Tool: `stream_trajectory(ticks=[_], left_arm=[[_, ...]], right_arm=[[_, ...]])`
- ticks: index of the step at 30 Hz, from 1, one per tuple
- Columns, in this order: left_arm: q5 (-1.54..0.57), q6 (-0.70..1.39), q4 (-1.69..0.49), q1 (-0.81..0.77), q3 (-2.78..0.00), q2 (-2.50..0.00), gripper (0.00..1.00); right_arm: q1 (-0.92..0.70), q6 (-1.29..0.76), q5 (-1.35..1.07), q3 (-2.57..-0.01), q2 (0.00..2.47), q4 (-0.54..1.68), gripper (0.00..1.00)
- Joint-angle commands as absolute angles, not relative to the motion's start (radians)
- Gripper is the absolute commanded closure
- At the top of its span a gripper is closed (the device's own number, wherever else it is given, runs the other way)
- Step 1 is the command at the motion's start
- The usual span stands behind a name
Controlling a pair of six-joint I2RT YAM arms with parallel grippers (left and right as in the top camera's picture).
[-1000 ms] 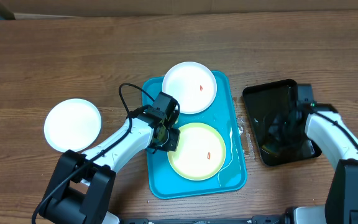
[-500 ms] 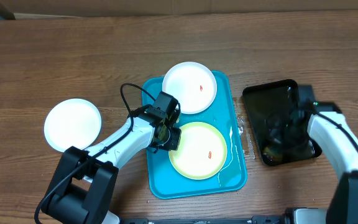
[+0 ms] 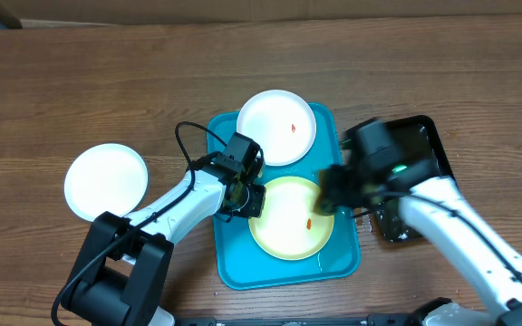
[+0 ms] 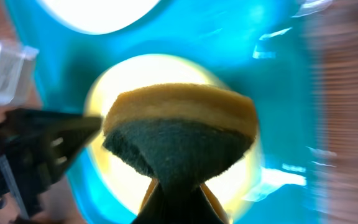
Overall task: Clean dirty plates on tray and stack at the side
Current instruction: 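Scrub yellow plate with sponge while left gripper holds rim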
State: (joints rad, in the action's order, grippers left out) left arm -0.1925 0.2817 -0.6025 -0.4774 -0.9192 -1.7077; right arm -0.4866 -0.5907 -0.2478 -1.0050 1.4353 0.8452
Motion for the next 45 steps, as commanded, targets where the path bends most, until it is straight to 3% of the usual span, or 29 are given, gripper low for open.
stream_trajectory(ticks=[1,9,19,27,35,43,45], left_arm=[[-0.178,0.296,-0.599,-0.478,-0.907,-1.747,0.96],[-0.177,0.304,-0.596,-0.478,-0.907,-1.747,0.96],[-0.174,0.324,-0.598,-0.456,-0.907,-1.747,0.96],[-0.173,0.321,-0.602,-0.413,-0.907,-1.747,0.96],[-0.146,0.291,-0.628,-0.415,-0.908,-1.747,0.96],[-0.147,0.225,-0.677,-0.416,-0.945,-1.743,0.95],[-0.157,0.219,-0.682,-0.415,-0.959,-1.743,0.87]], right_arm=[[-0.614,-0.809,-0.226,-0.97,1.486,0.749,0.96],[-0.735,-1.013,-0.186,-0.968,1.713,0.615,0.96],[-0.567,-1.047,-0.107,-0.97,1.773,0.899,0.96],[-0.521,-0.948,0.056,-0.979,1.753,0.989,0.96],[-0.482,-0.805,0.054,-1.071,1.545,1.051,0.96],[-0.244,-0.696,0.047,-1.084,1.379,1.084,0.96],[-0.166,-0.652,0.047,-1.081,1.383,1.078,0.96]])
